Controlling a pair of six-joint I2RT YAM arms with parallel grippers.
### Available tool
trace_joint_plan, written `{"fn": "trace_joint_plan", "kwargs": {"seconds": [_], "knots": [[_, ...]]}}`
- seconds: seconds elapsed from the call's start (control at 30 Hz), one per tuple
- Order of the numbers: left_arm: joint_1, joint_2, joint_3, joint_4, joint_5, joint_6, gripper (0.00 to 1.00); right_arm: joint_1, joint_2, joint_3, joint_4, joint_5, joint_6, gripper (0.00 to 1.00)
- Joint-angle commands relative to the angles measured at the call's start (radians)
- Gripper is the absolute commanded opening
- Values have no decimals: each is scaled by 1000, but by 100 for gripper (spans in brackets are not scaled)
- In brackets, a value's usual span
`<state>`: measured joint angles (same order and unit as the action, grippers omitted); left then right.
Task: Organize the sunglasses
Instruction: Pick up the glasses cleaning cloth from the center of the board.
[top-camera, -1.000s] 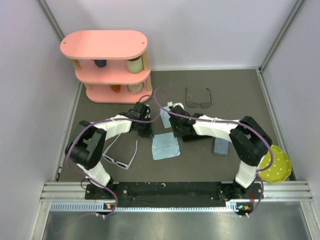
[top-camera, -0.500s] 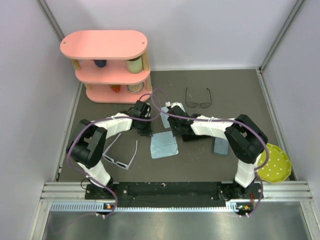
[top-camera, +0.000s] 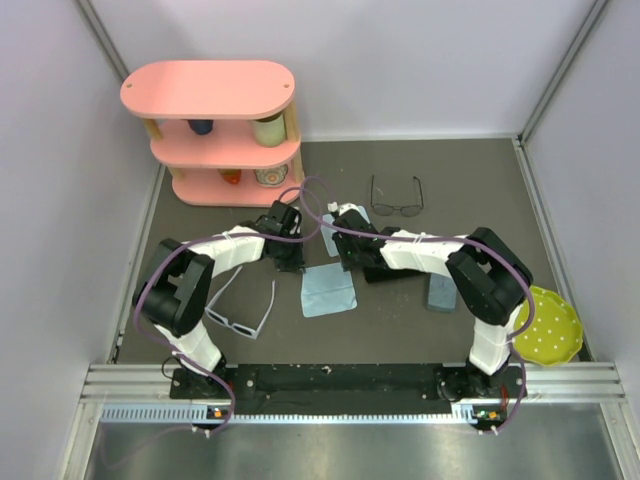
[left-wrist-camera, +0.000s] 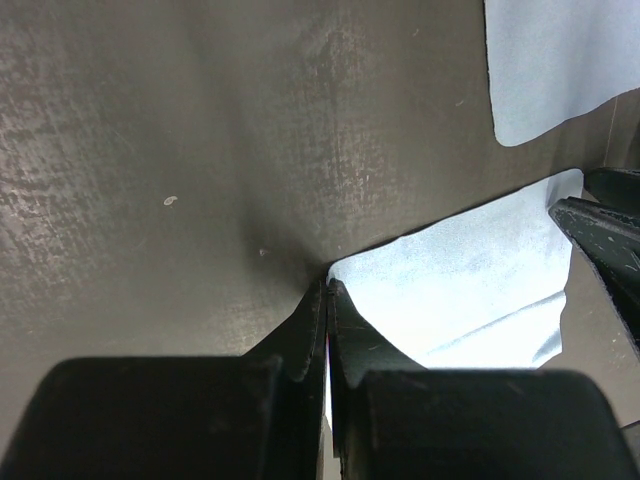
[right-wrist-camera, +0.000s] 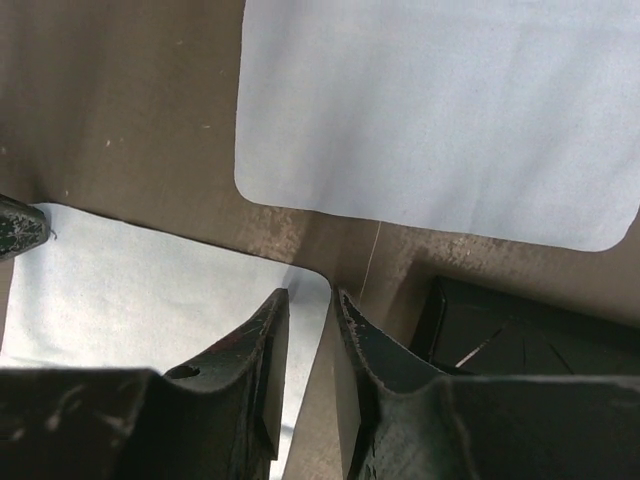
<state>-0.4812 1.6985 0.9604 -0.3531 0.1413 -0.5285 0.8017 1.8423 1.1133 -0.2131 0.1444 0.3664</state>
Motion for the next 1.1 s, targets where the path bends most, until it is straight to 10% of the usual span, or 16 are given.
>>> {"fn": "trace_joint_plan", "kwargs": {"seconds": [0.0,0.3,1.07], "knots": [[1,27,12,-7,-8,12,1,-4,35,28,41,-35,2,22],[3,30,18,-6,-3,16,1,-4,43,42,21,-32,6,0],[27,-8,83,-58,18,130,0,-7,-78,36,12,-26,12,0]]}}
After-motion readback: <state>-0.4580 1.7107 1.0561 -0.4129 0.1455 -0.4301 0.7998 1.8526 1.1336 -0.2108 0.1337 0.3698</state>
